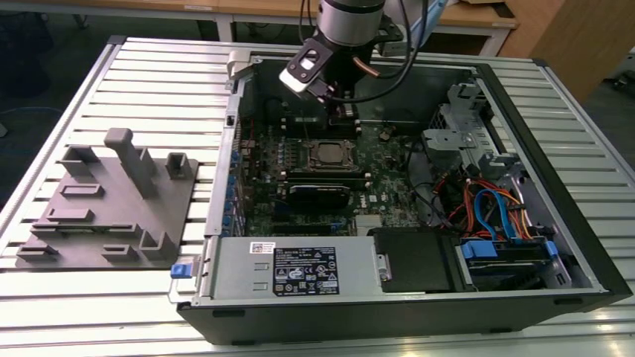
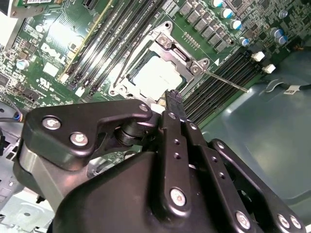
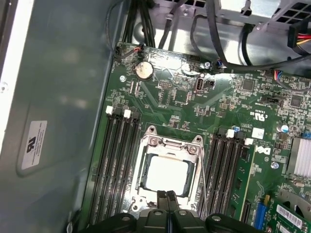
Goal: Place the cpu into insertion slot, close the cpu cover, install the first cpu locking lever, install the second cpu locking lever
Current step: 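Install the first cpu locking lever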
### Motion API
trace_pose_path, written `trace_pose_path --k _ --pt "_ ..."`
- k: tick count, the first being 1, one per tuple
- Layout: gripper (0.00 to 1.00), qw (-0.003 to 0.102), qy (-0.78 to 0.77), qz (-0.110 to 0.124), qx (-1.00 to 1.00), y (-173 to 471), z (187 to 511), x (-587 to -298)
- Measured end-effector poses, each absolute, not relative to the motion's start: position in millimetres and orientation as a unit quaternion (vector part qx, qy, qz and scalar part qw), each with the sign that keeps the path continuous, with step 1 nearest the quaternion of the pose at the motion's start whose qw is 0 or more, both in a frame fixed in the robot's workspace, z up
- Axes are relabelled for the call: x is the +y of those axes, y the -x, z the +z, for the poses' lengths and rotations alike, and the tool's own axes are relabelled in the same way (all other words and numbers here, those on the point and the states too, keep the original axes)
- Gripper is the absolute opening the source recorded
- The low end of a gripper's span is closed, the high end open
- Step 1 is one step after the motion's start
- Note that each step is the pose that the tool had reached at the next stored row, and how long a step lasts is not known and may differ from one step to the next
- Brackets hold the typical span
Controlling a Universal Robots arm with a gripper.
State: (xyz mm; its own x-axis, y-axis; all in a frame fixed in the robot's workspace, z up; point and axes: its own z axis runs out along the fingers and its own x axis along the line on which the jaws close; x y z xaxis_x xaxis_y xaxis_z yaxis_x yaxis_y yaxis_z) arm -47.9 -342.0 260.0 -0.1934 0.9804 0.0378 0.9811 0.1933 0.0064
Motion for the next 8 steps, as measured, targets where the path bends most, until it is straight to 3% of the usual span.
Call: trace_pose_path --k 8 --pt "0.1 0.013 0.615 -0.014 -0.788 47.9 260.0 -342.4"
